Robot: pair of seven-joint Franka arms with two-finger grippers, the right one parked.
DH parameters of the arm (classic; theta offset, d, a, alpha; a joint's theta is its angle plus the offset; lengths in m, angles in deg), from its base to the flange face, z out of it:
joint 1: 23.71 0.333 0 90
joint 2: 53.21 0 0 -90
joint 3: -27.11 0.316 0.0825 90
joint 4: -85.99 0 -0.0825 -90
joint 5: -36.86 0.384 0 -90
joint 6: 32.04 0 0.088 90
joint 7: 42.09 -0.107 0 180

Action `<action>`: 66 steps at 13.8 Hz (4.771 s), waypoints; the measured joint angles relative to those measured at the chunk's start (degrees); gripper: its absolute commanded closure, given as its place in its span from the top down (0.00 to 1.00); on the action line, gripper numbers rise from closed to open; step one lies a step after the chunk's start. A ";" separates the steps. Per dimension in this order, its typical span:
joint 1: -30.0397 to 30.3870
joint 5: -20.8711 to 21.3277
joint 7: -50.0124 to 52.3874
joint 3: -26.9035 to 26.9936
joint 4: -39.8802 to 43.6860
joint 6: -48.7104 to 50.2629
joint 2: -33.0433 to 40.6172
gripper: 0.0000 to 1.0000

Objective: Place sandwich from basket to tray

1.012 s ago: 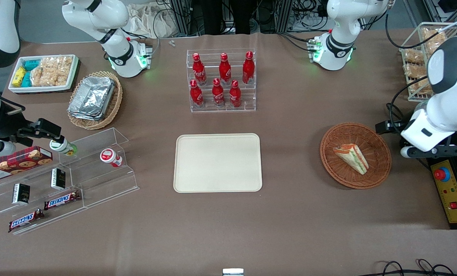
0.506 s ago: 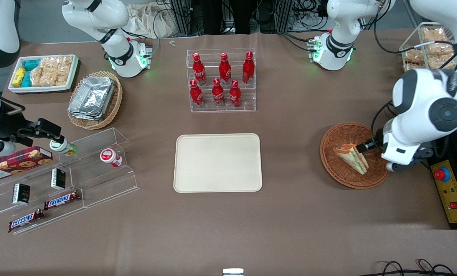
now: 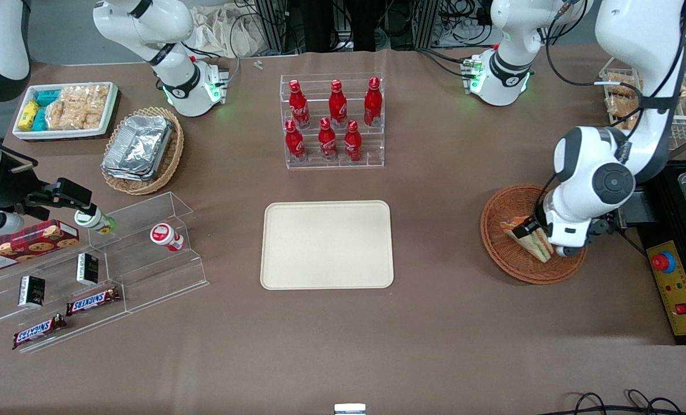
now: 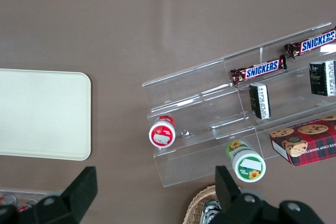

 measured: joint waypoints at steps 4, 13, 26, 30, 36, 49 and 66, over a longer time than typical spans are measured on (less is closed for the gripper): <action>0.13 0.24 0.01 0.10 -0.81 -1.53 -1.40 0.35; -0.30 1.05 8.46 -0.61 6.38 -2.66 -1.95 0.00; -0.97 0.96 10.10 -21.19 40.82 32.89 -1.39 0.00; -8.12 1.14 10.55 -25.30 40.58 27.04 -8.60 0.00; -17.10 16.65 11.25 -25.16 40.02 15.42 -26.29 0.00; -19.21 23.38 13.85 -25.08 40.28 10.11 -33.05 1.00; 7.18 3.23 -34.24 -14.90 29.83 31.80 3.47 1.00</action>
